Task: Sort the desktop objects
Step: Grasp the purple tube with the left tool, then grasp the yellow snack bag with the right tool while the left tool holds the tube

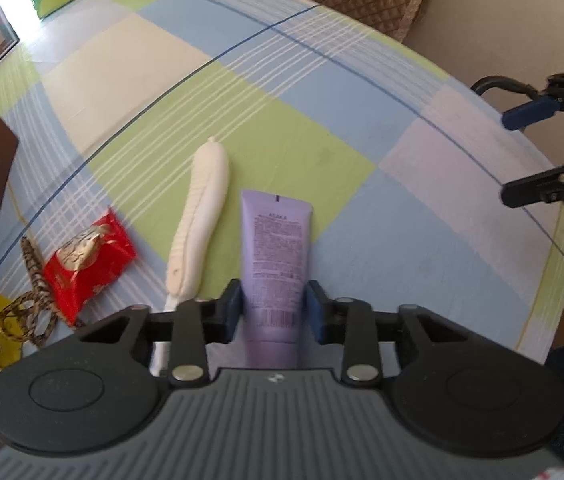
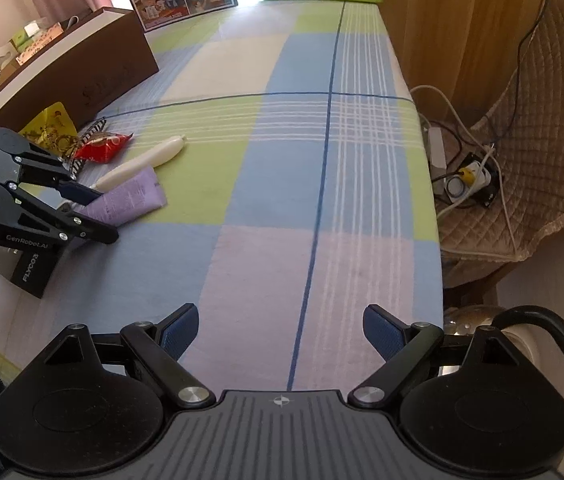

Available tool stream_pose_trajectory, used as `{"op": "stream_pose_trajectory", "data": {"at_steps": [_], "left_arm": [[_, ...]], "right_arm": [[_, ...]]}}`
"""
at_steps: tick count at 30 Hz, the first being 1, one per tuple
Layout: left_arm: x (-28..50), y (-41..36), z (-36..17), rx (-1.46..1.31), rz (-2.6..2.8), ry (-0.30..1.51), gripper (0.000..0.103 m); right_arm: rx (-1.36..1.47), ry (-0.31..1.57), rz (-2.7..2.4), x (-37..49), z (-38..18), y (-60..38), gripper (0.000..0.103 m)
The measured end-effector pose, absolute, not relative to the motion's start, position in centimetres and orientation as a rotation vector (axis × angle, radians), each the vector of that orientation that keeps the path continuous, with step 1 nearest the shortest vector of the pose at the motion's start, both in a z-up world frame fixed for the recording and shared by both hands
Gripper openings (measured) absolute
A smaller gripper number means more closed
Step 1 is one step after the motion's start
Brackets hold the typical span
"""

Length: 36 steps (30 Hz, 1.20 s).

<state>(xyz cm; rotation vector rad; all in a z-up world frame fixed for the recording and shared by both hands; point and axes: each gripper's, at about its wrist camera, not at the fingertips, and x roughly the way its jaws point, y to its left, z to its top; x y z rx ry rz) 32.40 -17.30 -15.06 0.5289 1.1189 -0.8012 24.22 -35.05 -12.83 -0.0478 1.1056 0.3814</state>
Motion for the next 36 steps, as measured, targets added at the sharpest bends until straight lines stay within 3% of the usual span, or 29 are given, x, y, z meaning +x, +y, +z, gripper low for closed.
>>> {"op": "stream_pose_trajectory", "data": {"at_steps": [11,19,36], "left_arm": [[31.1,-17.5,-12.9,0.458,-0.732,1.079,0.027],[30.4,-13.4,-8.8,0.333,-0.589,1.029,0.027],[25.1,8.5,-5.2,0.046,-0.012,1.050,0.027]], "right_arm": [[-0.066,1.081,0.441,25.2,-13.0,-35.1,0.087],[-0.140,1.041,0.540,26.7,-12.3,-33.6,0.087],[-0.530,0.814,1.118,33.3,-10.2,-13.7,0.086]]}}
